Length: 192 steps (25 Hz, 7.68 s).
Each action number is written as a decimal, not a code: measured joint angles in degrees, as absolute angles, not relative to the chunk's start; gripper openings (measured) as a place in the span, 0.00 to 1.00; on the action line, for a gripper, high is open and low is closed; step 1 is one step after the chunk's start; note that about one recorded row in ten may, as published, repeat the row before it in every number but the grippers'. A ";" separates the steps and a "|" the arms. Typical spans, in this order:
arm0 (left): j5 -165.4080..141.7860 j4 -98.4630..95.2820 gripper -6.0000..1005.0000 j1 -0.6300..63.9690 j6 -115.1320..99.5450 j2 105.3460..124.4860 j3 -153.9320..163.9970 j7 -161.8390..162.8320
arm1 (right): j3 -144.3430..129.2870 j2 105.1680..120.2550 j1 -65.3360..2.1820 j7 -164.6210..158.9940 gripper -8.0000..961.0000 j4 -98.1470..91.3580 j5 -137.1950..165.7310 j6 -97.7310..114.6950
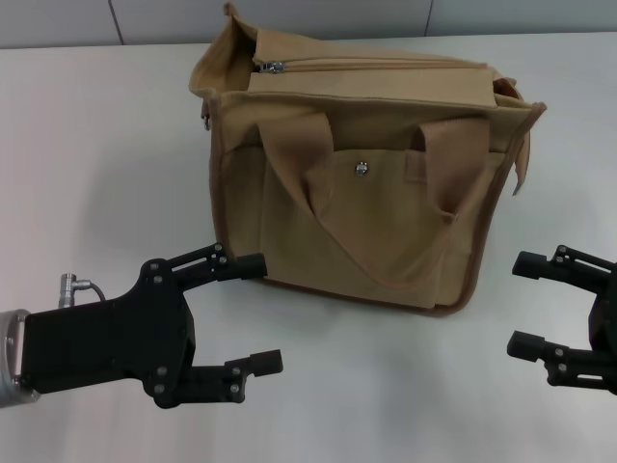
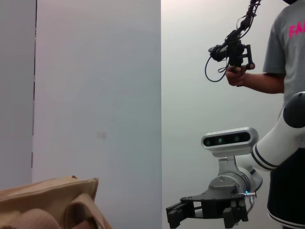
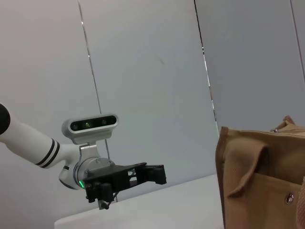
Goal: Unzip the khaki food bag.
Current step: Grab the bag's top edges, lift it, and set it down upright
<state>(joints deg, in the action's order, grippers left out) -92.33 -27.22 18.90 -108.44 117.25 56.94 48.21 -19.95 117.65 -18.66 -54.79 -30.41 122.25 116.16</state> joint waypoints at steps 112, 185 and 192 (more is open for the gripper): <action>-81.47 -35.00 0.08 30.56 -94.43 118.57 53.49 49.57 | -59.90 119.57 -21.27 -90.26 0.86 -57.83 92.77 86.85; -81.25 -34.62 0.08 32.52 -93.57 118.60 55.75 46.88 | -69.50 119.39 -25.51 -99.91 0.86 -65.68 95.41 74.90; -81.07 -34.52 0.08 32.69 -92.69 118.75 55.36 46.78 | -63.18 119.24 -23.29 -102.08 0.86 -67.39 97.23 85.38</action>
<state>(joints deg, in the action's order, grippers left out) -81.07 -34.52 32.69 -92.69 118.75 55.36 46.78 -63.18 119.24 -23.29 -102.08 -67.39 97.23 85.38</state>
